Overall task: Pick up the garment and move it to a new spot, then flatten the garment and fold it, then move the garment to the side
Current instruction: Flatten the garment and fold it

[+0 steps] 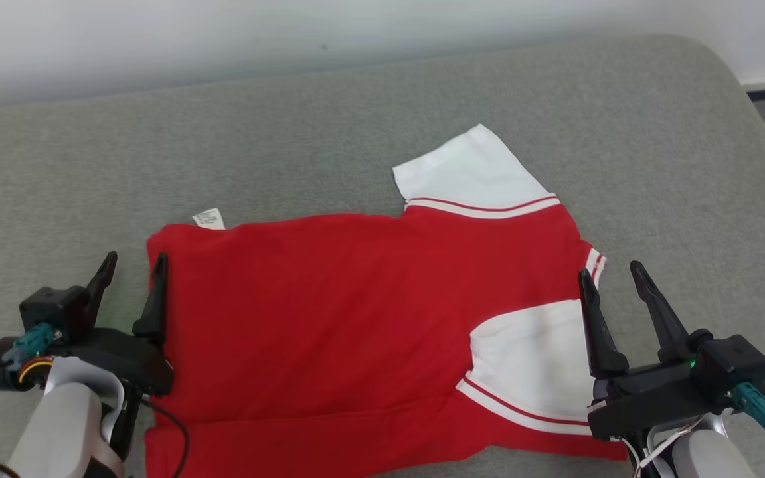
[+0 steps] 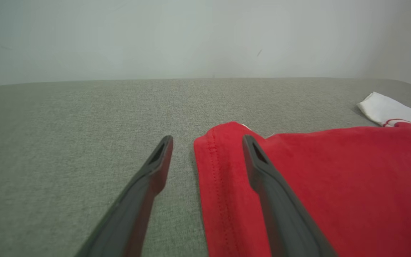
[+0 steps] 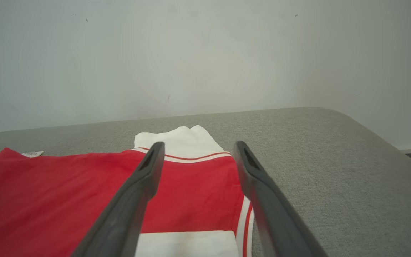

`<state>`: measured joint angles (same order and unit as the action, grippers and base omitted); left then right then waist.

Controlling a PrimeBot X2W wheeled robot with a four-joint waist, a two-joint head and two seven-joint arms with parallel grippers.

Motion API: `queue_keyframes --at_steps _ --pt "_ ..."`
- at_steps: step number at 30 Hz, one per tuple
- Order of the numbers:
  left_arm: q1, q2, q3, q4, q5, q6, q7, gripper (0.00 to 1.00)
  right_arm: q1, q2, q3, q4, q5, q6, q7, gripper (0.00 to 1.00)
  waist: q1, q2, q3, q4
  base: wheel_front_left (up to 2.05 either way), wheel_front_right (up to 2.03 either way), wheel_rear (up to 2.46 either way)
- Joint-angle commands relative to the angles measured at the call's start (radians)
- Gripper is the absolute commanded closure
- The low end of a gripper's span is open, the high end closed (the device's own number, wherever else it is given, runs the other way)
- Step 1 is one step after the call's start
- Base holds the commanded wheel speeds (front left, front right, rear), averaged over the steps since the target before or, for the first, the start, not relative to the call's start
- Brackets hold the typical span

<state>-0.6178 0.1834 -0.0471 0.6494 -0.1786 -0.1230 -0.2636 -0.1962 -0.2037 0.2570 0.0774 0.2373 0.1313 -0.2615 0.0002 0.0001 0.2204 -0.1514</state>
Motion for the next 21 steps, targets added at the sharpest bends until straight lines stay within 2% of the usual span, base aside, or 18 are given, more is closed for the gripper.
queue_keyframes --at_steps 1,10,21 --pt "-0.019 0.005 -0.005 0.020 -0.005 -0.006 -0.001 0.00 -0.012 0.001 0.003 -0.005 -0.002 -0.001 -0.005 0.00 -0.0002 -0.0001 0.039 -0.037 0.00 0.00 0.00" --pt "-0.129 0.040 -0.034 0.198 -0.028 -0.006 -0.001 0.00 -0.026 0.002 0.011 -0.005 -0.008 -0.001 -0.005 0.00 -0.0002 -0.0001 0.055 -0.067 0.00 0.00 0.00" --pt "-0.227 0.048 -0.103 0.346 -0.076 -0.006 0.004 0.00 -0.037 -0.002 0.022 0.005 -0.005 -0.001 -0.005 0.00 -0.0002 -0.0001 0.056 -0.084 0.00 0.00 0.00"
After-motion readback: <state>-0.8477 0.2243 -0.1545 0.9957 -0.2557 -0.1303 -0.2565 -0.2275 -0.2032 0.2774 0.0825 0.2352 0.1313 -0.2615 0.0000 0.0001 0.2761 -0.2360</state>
